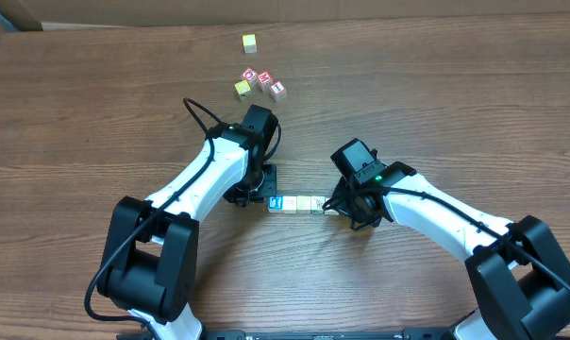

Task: Flip 5 blocks

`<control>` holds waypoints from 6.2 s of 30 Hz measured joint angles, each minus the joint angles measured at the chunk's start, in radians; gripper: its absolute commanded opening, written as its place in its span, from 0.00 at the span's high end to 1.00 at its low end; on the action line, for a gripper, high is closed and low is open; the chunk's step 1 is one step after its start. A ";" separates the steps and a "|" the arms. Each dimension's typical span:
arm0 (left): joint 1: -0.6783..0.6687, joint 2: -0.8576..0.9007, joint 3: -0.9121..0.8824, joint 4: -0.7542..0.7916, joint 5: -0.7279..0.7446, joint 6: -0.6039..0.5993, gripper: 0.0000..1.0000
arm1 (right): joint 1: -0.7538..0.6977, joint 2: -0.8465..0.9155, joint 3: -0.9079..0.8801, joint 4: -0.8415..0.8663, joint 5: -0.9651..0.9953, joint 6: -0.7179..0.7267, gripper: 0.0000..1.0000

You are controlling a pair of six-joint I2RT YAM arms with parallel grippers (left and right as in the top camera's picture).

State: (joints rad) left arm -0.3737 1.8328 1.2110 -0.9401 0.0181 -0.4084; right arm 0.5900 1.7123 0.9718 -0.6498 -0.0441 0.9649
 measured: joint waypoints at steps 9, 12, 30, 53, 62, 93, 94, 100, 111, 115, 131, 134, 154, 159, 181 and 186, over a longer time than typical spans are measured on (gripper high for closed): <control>0.000 0.000 0.000 0.001 0.000 0.000 0.96 | 0.000 0.000 0.000 0.003 0.000 0.000 0.91; 0.000 0.000 -0.002 0.006 0.000 0.000 0.96 | 0.000 0.000 0.000 0.004 -0.001 0.000 0.91; 0.000 0.000 -0.047 0.080 0.068 0.000 0.96 | 0.000 0.000 0.000 0.006 -0.004 0.000 0.95; 0.000 0.000 -0.055 0.084 0.076 0.000 0.96 | 0.000 0.000 0.000 -0.004 -0.004 0.000 0.96; 0.000 0.000 -0.055 0.084 0.076 -0.001 0.96 | 0.000 0.000 0.000 -0.005 -0.004 0.000 0.96; 0.000 0.000 -0.055 0.065 0.075 0.000 0.96 | 0.000 0.048 0.000 0.026 -0.030 0.000 0.96; 0.000 0.000 -0.055 0.065 0.075 0.000 0.96 | 0.000 0.048 0.000 0.025 -0.030 0.000 0.96; 0.000 0.000 -0.055 0.065 0.074 0.000 0.96 | 0.000 0.048 0.000 0.026 -0.030 -0.001 0.96; 0.000 0.000 -0.078 0.100 0.074 -0.001 0.96 | 0.000 0.048 0.000 0.026 -0.030 -0.001 0.96; 0.000 0.000 -0.078 0.109 0.075 -0.001 0.96 | 0.000 0.048 0.000 0.029 -0.030 0.000 0.96; 0.000 0.000 -0.079 0.156 0.052 -0.004 0.96 | 0.000 0.048 0.000 0.056 -0.030 0.011 0.96; 0.000 0.000 -0.079 0.168 0.049 -0.004 0.96 | 0.000 0.048 0.000 0.056 -0.030 0.037 0.96; -0.005 0.000 -0.079 0.260 0.037 -0.004 0.95 | 0.094 0.049 -0.012 0.123 -0.053 0.234 0.96; -0.005 0.000 -0.079 0.239 0.001 -0.004 0.94 | 0.094 0.049 -0.012 0.051 -0.045 0.244 0.96; 0.116 0.003 0.139 0.049 0.049 0.042 0.82 | -0.060 0.047 0.175 -0.143 -0.030 -0.129 0.58; 0.092 0.003 0.143 0.090 0.079 0.046 0.82 | -0.063 0.047 0.175 -0.106 -0.032 -0.195 0.57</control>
State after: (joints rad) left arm -0.2817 1.8355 1.3544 -0.8497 0.0971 -0.3626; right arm 0.5270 1.7588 1.1473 -0.7559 -0.0757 0.7704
